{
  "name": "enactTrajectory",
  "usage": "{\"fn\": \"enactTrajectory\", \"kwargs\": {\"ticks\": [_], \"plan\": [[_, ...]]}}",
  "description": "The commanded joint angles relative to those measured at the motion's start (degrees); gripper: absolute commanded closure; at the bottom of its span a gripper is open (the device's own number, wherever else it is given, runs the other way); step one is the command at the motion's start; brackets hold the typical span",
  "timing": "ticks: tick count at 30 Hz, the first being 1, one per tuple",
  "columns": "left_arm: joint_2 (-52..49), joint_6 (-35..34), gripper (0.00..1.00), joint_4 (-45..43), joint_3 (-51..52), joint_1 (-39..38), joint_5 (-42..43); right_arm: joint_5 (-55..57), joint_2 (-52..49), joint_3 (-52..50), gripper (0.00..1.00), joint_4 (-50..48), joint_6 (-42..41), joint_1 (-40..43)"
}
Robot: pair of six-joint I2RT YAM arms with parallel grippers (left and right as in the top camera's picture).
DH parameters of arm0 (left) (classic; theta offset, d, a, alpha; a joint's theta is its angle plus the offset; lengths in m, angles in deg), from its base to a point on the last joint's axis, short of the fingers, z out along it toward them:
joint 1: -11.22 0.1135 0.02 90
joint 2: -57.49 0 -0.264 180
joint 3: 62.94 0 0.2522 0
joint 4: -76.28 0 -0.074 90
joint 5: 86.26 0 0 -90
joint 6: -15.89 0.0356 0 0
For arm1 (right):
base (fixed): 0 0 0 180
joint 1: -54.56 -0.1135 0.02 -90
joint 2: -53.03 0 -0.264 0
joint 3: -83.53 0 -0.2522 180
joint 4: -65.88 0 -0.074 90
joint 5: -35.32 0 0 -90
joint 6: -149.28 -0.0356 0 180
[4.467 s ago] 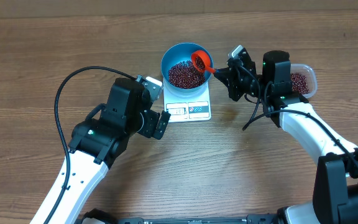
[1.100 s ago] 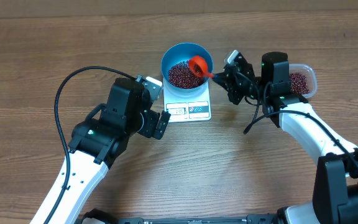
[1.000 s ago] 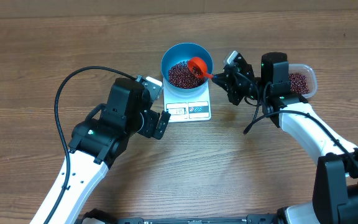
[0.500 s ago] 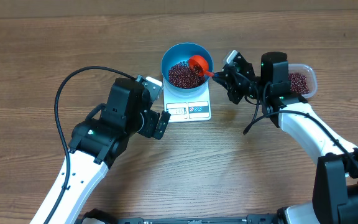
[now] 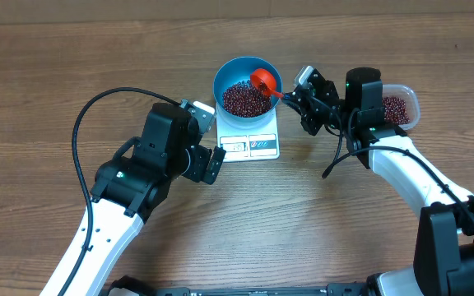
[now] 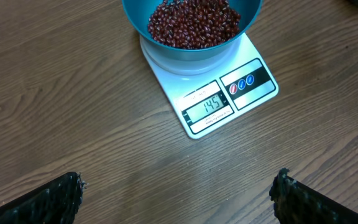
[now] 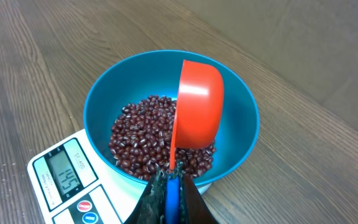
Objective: Scoop item into bowl and weigh 150g on scale
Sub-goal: 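Tap the red scoop over the teal bowl to trickle beans, right gripper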
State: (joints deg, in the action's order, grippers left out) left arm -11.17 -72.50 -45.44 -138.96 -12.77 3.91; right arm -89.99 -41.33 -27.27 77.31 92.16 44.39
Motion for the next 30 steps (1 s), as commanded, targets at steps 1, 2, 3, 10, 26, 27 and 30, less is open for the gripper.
{"fn": "enactTrajectory", "kwargs": {"ticks": [1,2,3,10,26,27,30], "plan": [[-0.33,-0.50,0.00,-0.15,0.22,-0.04,-0.42,1.75,0.00,0.11,0.96,-0.33,0.15,-0.20],[-0.33,-0.50,0.00,-0.15,0.22,-0.04,-0.42,1.31,0.00,0.11,0.96,-0.37,0.00,-0.22],[-0.33,-0.50,0.00,-0.17,0.22,-0.04,-0.42,0.90,0.00,0.11,0.96,-0.37,0.02,-0.22],[-0.33,-0.50,0.00,-0.17,0.22,-0.04,-0.42,0.98,0.00,0.11,0.96,-0.17,0.04,-0.22],[-0.33,-0.50,0.00,-0.17,0.22,-0.04,-0.42,0.96,0.00,0.11,0.96,-0.15,0.02,-0.22],[-0.33,-0.50,0.00,-0.17,0.22,-0.04,-0.42,0.96,0.00,0.11,0.96,-0.15,0.02,-0.22],[-0.33,-0.50,0.00,-0.17,0.22,-0.04,-0.42,0.96,0.00,0.11,0.96,-0.13,0.02,-0.22]]}}
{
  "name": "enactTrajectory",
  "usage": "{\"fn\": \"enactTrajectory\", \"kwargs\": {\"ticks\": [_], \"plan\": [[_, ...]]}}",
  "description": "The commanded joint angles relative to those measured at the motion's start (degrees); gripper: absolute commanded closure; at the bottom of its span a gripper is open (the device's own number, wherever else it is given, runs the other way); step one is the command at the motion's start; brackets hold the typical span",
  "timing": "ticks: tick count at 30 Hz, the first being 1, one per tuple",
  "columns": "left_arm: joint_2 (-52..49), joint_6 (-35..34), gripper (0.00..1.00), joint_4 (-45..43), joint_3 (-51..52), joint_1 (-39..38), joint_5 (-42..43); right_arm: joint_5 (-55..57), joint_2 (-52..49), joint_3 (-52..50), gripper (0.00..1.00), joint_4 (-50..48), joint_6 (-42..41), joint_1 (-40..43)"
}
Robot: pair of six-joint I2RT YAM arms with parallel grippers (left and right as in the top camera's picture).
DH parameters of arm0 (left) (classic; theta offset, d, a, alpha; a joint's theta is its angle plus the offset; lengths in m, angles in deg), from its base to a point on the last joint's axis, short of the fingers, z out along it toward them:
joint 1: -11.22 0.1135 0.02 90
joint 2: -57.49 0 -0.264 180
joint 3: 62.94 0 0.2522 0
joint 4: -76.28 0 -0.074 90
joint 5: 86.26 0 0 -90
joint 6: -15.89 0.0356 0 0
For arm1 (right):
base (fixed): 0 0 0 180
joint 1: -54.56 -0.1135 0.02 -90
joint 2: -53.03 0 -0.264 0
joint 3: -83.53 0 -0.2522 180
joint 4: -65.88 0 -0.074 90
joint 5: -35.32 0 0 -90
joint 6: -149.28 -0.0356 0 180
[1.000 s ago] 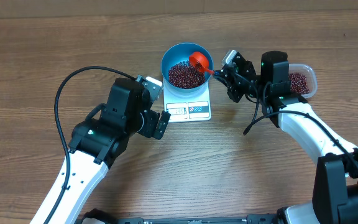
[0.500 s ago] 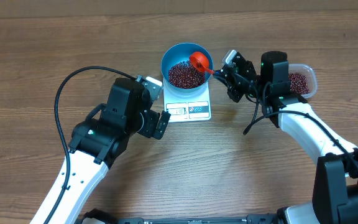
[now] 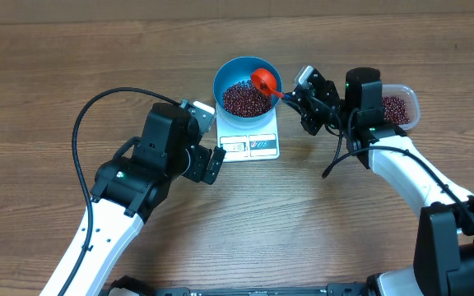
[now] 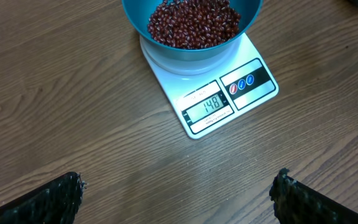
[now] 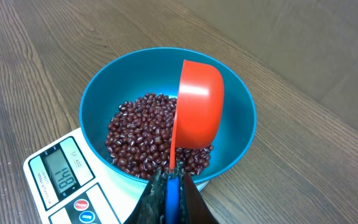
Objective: Scoop item into bowl and weigh 150g on scale
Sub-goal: 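Tap the red scoop over the teal bowl to trickle beans, right gripper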
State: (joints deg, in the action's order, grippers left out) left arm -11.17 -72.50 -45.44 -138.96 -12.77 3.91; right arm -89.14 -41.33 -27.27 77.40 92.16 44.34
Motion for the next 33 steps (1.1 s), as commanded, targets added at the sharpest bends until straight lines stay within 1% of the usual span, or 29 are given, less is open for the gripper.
{"fn": "enactTrajectory", "kwargs": {"ticks": [1,9,13,18,20,23,27,28,31,33], "plan": [[-0.33,-0.50,0.00,-0.17,0.22,-0.04,-0.42,0.11,0.00,0.11,0.96,-0.22,0.02,-0.17],[-0.33,-0.50,0.00,-0.17,0.22,-0.04,-0.42,0.13,0.00,0.11,0.96,-0.26,0.26,-0.17],[-0.33,-0.50,0.00,-0.17,0.22,-0.04,-0.42,4.20,0.00,0.11,0.96,-2.71,0.59,-0.17],[-0.33,-0.50,0.00,-0.15,0.22,-0.04,-0.42,-2.84,0.00,0.11,0.96,-3.10,0.17,-0.39],[-0.33,-0.50,0.00,-0.17,0.22,-0.04,-0.42,-1.44,0.00,0.11,0.96,-1.84,0.70,-0.37],[-0.33,-0.50,0.00,-0.17,0.22,-0.04,-0.42,3.72,0.00,0.11,0.96,-1.11,0.63,-0.26],[-0.33,-0.50,0.00,-0.17,0.22,-0.04,-0.42,-1.62,0.00,0.11,0.96,-1.27,0.70,-0.39],[-0.33,-0.50,0.01,-0.17,0.22,-0.04,-0.42,-1.16,0.00,0.11,0.96,-1.07,1.53,-0.37],[-0.33,-0.50,0.00,-0.17,0.22,-0.04,-0.42,5.01,0.00,0.11,0.96,-1.14,3.41,-0.09],[-0.33,-0.50,0.01,-0.17,0.22,-0.04,-0.42,2.73,0.00,0.11,0.96,-2.03,3.34,-0.11]]}}
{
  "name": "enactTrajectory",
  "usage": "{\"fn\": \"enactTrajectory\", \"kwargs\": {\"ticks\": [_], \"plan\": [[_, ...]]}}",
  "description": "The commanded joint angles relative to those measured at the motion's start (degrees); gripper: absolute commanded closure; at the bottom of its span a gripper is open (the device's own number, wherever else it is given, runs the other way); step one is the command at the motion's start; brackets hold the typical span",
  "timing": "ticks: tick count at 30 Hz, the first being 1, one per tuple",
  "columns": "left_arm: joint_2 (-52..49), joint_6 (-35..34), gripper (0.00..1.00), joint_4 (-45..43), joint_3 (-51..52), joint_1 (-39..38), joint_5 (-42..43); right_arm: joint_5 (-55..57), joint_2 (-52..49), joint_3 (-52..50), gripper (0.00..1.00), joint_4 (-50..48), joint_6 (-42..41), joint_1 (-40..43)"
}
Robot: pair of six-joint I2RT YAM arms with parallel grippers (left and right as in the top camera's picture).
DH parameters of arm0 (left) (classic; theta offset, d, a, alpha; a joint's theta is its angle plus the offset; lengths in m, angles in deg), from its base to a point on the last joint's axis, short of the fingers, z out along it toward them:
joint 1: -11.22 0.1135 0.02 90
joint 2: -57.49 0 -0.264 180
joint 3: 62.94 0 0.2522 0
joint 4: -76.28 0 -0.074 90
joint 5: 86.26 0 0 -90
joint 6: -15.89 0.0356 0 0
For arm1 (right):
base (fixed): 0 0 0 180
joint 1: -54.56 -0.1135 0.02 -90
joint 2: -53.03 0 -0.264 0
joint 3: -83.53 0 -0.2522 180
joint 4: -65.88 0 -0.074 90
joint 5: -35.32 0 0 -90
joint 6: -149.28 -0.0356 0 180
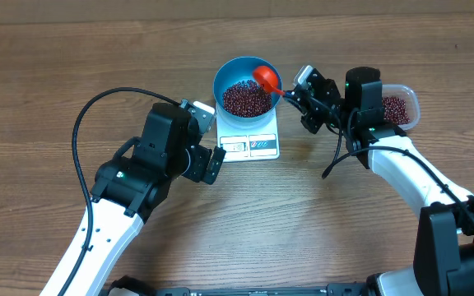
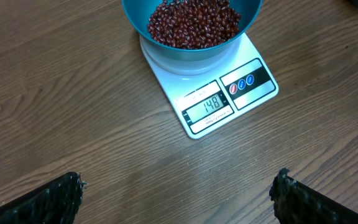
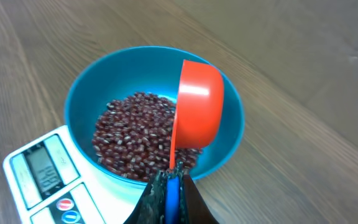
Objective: Scoop item into bowl and weigh 150g on scale
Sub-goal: 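Tap the red scoop over the teal bowl to trickle beans, right gripper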
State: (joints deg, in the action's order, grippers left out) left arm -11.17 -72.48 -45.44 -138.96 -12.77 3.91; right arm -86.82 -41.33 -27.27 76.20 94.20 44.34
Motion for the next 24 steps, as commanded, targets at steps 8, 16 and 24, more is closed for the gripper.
{"fn": "enactTrajectory", "kwargs": {"ticks": [8,16,24], "plan": [[-0.33,-0.52,0.00,-0.17,0.22,-0.04,-0.42,-0.07,0.00,0.11,0.96,-0.79,1.16,0.04],[-0.33,-0.52,0.01,-0.17,0.22,-0.04,-0.42,-1.09,0.02,0.11,0.96,-0.98,0.74,0.11],[-0.33,-0.52,0.00,-0.17,0.22,-0.04,-0.42,-1.62,0.07,0.11,0.96,-3.63,-2.34,0.11]]}}
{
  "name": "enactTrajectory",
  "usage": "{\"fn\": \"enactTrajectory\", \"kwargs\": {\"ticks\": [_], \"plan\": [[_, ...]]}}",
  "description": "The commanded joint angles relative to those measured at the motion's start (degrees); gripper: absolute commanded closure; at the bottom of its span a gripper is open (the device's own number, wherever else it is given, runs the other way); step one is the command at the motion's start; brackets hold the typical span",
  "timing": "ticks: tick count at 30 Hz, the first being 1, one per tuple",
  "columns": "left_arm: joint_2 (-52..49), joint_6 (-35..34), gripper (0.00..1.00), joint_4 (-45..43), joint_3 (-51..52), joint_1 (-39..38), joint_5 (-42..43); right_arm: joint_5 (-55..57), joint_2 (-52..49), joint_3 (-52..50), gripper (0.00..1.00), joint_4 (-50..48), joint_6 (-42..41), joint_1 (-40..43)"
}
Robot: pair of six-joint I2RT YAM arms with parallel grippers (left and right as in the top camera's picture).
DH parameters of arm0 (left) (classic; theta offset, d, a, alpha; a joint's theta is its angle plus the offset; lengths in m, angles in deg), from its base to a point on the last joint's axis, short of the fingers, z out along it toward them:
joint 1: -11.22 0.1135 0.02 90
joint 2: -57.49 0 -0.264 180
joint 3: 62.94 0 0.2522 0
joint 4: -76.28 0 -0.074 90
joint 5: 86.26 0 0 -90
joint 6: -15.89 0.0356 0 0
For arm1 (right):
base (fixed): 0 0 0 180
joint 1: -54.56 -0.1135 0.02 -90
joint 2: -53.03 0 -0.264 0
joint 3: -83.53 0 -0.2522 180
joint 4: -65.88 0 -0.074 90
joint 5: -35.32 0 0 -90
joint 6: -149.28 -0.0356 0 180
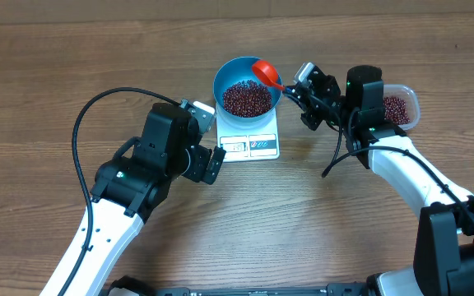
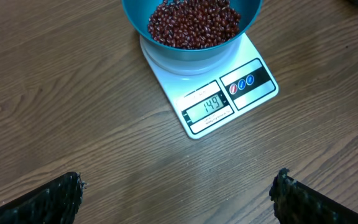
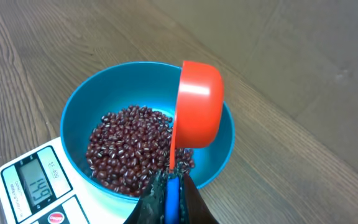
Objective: Scoop item into bowl and weigh 150g on scale
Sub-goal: 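Tap the red scoop over the teal bowl to trickle beans, right gripper, then move the red scoop back to the clear bean container, right gripper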
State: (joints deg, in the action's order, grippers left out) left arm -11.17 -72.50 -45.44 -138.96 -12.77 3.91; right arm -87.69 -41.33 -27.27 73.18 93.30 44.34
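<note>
A blue bowl (image 1: 247,90) of red beans (image 3: 129,149) sits on the white scale (image 2: 229,93), whose display (image 2: 209,105) reads 149. My right gripper (image 3: 173,198) is shut on the blue handle of the red scoop (image 3: 197,102), which is turned on its side above the bowl's far right rim (image 1: 263,71). My left gripper (image 2: 178,190) stands open over bare wood in front of the scale, with nothing between its fingers.
A clear tub (image 1: 400,107) with more red beans stands at the right, behind my right arm. A black cable (image 1: 97,115) loops left of the left arm. The scale's two round buttons (image 2: 242,84) face the left gripper.
The scoop has moved up and toward the bowl's far right rim. The scale display has changed from 148 to 149. The left arm has not moved.
The scoop was held tipped over the beans in the bowl and the scale read 145. The reading then stood at 148 with the scoop in the same place. The scoop then shifted toward the rim, and now the reading is 149.
</note>
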Motion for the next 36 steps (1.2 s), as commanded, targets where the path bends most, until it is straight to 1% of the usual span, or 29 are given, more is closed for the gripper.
{"fn": "enactTrajectory", "kwargs": {"ticks": [1,10,16,17,19,22,26,30,36], "plan": [[-0.33,-0.50,0.01,-0.17,0.22,-0.04,-0.42,-0.74,0.07,0.11,0.96,-0.59,-1.44,0.11],[-0.33,-0.50,0.00,-0.17,0.22,-0.04,-0.42,-0.48,1.95,0.13,0.96,-0.70,-5.99,0.22],[-0.33,-0.50,0.00,-0.17,0.22,-0.04,-0.42,-0.39,4.50,0.13,0.96,-0.70,-12.35,1.01],[-0.33,-0.50,0.00,-0.17,0.22,-0.04,-0.42,0.22,5.51,0.13,0.96,-0.55,-15.58,1.84],[-0.33,-0.50,0.00,-0.17,0.22,-0.04,-0.42,0.94,6.58,0.13,0.96,-0.28,-19.54,3.17],[-0.33,-0.50,0.00,-0.17,0.22,-0.04,-0.42,1.46,8.11,0.13,0.96,0.85,-23.76,5.70],[-0.33,-0.50,0.00,-0.17,0.22,-0.04,-0.42,1.44,10.19,0.13,0.96,4.33,-25.51,10.12],[-0.33,-0.50,0.00,-0.17,0.22,-0.04,-0.42,1.53,12.37,0.13,0.96,10.43,-25.49,15.72],[-0.33,-0.50,0.00,-0.15,0.22,-0.04,-0.42,5.44,15.82,0.13,0.96,19.23,-25.51,24.00]]}}
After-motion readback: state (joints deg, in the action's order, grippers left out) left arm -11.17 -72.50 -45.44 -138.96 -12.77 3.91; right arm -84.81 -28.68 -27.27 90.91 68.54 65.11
